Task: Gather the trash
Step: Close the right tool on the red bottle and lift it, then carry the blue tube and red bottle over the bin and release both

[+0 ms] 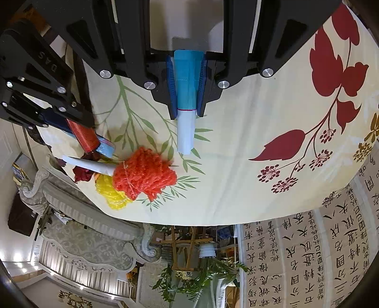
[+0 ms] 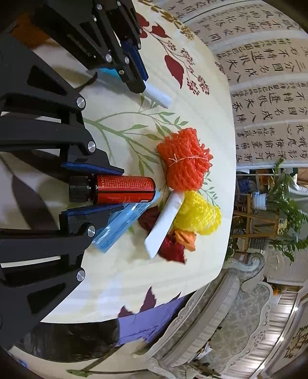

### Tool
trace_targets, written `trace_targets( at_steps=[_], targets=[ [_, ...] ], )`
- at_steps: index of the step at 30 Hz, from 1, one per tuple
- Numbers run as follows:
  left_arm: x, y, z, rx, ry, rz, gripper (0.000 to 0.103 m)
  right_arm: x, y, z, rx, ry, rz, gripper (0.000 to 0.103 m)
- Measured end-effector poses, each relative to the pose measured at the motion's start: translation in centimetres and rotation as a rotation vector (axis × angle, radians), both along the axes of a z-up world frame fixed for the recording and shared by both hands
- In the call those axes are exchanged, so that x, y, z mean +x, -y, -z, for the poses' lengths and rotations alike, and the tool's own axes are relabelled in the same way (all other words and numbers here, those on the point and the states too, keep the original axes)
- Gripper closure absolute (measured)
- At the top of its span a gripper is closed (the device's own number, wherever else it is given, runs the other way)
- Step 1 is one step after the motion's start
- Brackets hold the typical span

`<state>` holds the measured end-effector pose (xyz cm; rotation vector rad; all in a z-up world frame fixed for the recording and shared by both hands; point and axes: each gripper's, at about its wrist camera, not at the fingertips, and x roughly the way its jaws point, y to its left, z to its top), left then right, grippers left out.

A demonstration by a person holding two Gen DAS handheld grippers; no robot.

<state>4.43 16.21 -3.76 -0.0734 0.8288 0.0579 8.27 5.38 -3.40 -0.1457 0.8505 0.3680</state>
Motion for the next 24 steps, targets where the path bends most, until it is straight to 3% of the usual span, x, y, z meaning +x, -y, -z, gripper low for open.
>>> trace_targets(
  at_steps=[9, 24],
  targets=[
    [-1.4, 2.7, -1.1, -0.014, 0.048, 0.059, 0.085, -3.0, 4.9, -1.2, 0.057, 0.028, 0.107, 0.08],
    [-2.3, 13.8, -2.3, -0.036, 0.107, 0.29, 0.085, -5.5, 16.8, -1.2, 0.024, 0.082, 0.391, 0.08]
  ],
)
